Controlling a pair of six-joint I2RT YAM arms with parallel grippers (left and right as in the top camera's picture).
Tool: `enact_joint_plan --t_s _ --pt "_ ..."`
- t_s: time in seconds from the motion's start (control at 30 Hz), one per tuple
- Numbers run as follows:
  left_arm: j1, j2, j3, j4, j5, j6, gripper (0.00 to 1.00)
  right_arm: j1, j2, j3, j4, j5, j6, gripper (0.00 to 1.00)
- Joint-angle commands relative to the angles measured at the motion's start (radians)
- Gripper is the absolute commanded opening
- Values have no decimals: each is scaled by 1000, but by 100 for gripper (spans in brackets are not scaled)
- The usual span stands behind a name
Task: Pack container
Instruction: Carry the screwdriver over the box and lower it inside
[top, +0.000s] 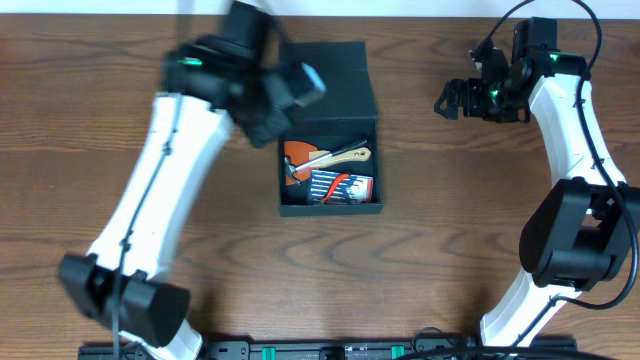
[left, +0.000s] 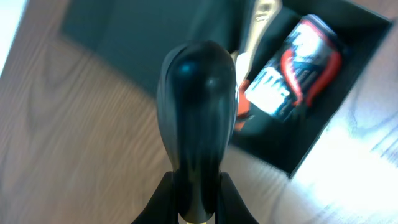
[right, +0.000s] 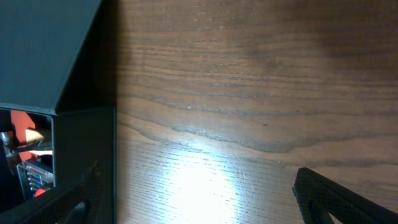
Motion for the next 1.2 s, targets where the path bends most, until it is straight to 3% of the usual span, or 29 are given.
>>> enact_joint_plan --t_s 0.0,0.23,0.6,0.8,0.87,0.97,1.1,1.17 --pt "-59 77 -19 29 11 157 6 9 0 -6 0 -16 11 99" --pt "-100 250 -19 86 10 261 6 9 0 -6 -3 -16 11 99" --pt "-93 408 -19 224 -36 274 7 9 0 -6 -8 -16 11 99" --pt "-92 422 -16 264 -138 262 32 9 0 -6 -19 -16 11 99" --pt "-92 407 -10 272 -193 224 98 9 0 -6 -18 -16 11 99" --pt "-90 372 17 266 -228 129 98 9 0 -6 -19 -18 11 99" --pt "-90 274 38 244 -230 -112 98 9 0 -6 -18 -31 14 99" --pt "-90 205 38 230 -231 -172 98 9 0 -6 -18 -60 34 99"
